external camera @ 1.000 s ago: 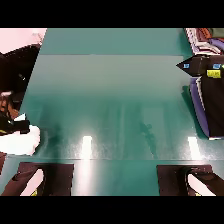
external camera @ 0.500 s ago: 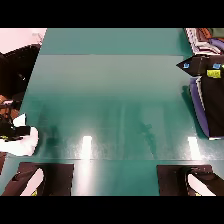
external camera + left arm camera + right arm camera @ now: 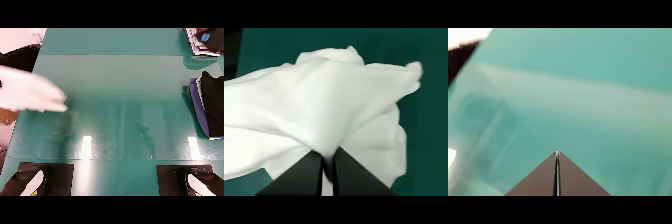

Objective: Fold the shirts.

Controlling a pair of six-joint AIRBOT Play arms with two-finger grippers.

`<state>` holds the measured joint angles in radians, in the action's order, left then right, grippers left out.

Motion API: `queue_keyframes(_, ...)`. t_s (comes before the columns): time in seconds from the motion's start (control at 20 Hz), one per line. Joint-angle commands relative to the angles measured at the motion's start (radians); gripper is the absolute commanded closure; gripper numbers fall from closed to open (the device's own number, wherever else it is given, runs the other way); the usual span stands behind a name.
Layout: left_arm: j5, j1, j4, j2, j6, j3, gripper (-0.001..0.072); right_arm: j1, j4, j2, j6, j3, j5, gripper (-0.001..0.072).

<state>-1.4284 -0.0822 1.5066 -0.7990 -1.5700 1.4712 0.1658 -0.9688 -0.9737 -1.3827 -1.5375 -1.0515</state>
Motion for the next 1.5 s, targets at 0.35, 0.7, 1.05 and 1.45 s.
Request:
queue_keyframes(0.35,0.037,0.659,-0.066,-0.402,-0.023,0.161,0.0682,0.001,-0.002,0.001,0.0,-0.092,0.026,0.0697)
queue_keyframes(0.7,0.285,0.84,-0.069,-0.687,0.059,0.161,0.0149,0.001,-0.002,0.001,0.0,-0.092,0.019,0.0697)
queue_keyframes(1.05,0.211,0.352,-0.129,-0.666,0.04,0.093,0.0148,0.001,-0.002,0.0,0.0,-0.09,0.009,0.0697)
queue_keyframes(1.45,0.422,0.146,-0.451,-0.71,0.114,-0.265,0.0148,0.001,-0.002,-0.002,0.0,-0.089,0.0,0.0697)
